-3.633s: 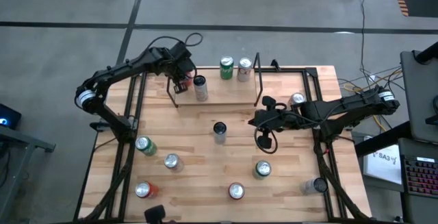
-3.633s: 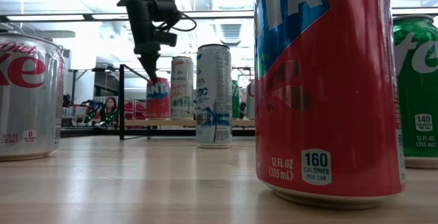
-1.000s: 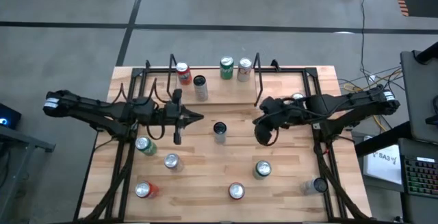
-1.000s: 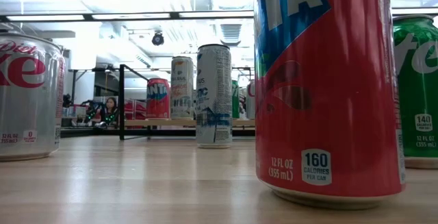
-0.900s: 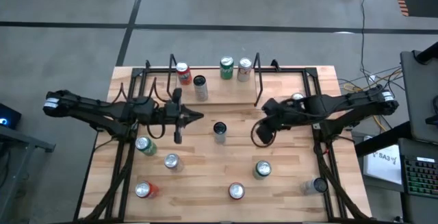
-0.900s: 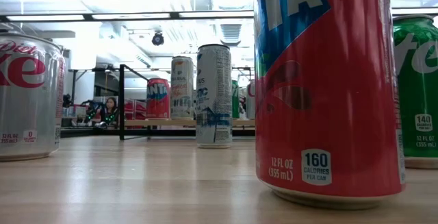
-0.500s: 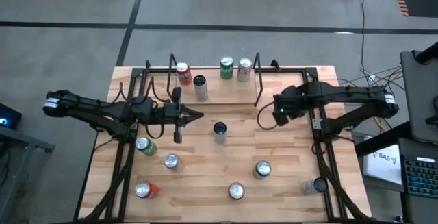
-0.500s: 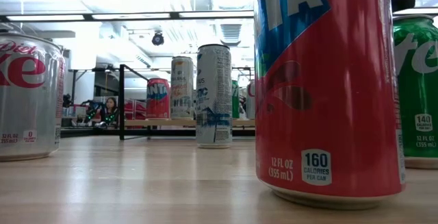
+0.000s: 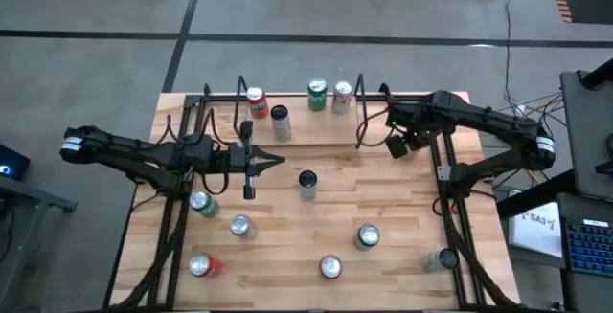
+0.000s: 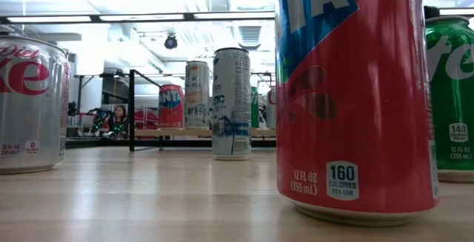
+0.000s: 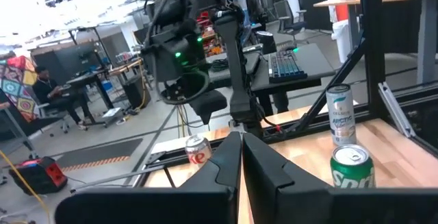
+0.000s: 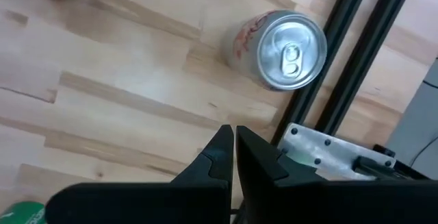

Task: Sort soda cans
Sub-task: Put the top red silver soda can on the shelf and align it with the other red silver soda can

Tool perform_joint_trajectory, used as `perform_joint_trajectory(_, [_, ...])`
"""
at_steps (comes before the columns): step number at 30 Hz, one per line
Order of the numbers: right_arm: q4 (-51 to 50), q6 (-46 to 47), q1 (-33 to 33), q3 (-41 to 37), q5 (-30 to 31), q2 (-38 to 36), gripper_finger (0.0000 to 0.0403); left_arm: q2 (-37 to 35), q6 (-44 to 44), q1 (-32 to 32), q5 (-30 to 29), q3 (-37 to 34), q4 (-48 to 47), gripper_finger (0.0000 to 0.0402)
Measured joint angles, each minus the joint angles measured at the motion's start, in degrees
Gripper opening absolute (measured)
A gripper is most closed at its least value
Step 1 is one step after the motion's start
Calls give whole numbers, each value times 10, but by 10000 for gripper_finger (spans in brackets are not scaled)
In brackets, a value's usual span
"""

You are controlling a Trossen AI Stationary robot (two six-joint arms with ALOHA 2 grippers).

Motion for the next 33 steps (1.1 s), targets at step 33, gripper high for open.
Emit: perform_joint_trajectory(33, [76,-177,-203,-13,-56,0,58,0,40,0,0,0,19,0])
